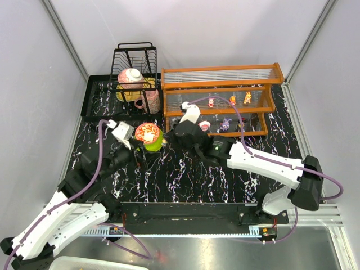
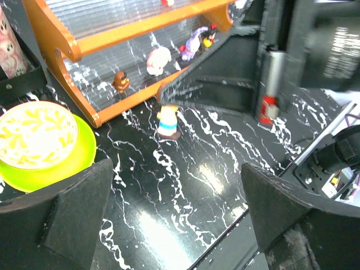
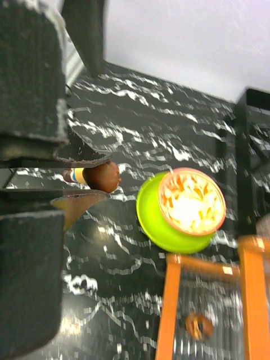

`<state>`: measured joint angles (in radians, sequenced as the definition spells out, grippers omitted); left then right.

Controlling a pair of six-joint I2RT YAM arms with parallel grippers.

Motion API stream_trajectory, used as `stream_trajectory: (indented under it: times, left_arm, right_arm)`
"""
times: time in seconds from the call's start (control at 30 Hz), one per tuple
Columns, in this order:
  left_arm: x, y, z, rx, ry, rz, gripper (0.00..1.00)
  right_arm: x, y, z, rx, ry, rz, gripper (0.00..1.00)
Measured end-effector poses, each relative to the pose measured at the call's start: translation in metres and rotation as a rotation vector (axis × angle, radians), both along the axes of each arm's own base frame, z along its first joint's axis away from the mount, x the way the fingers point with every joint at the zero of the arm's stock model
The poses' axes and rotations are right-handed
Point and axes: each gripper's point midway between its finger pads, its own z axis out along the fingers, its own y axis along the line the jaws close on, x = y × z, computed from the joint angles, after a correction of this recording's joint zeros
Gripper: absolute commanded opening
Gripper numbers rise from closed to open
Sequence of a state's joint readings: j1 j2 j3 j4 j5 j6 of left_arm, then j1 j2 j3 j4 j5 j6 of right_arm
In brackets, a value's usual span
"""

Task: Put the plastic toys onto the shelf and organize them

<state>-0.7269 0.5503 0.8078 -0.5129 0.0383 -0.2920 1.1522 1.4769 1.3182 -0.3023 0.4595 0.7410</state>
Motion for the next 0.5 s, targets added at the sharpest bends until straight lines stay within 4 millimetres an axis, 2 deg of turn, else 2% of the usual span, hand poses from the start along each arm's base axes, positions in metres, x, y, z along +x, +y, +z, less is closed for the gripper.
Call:
stream_trajectory:
  times: [0.13,0.23,0.4,0.5]
  left_arm:
    - [-0.005,0.005,0.011,-0.035,-0.034,0.006,0.99]
    - [-0.002,0.008,0.007,-0.034,-0.021,0.035,0.99]
    - [0.010,0.014,-0.024,0.039,0.080,0.119,0.99]
    - [0.016,0.013,-0.049,0.089,0.162,0.157,0.99]
  right_arm:
    - [0.030,-0.040,-0.010,-0.065,-0.035,-0.086,0.00]
    - [0.045,-0.060,-0.004,-0.130,-0.119,-0.120,0.00]
    - [0.067,-0.078,0.006,-0.200,-0.232,-0.156,0.00]
    - [0.087,-0.093,0.010,-0.243,-0.281,-0.202,0.00]
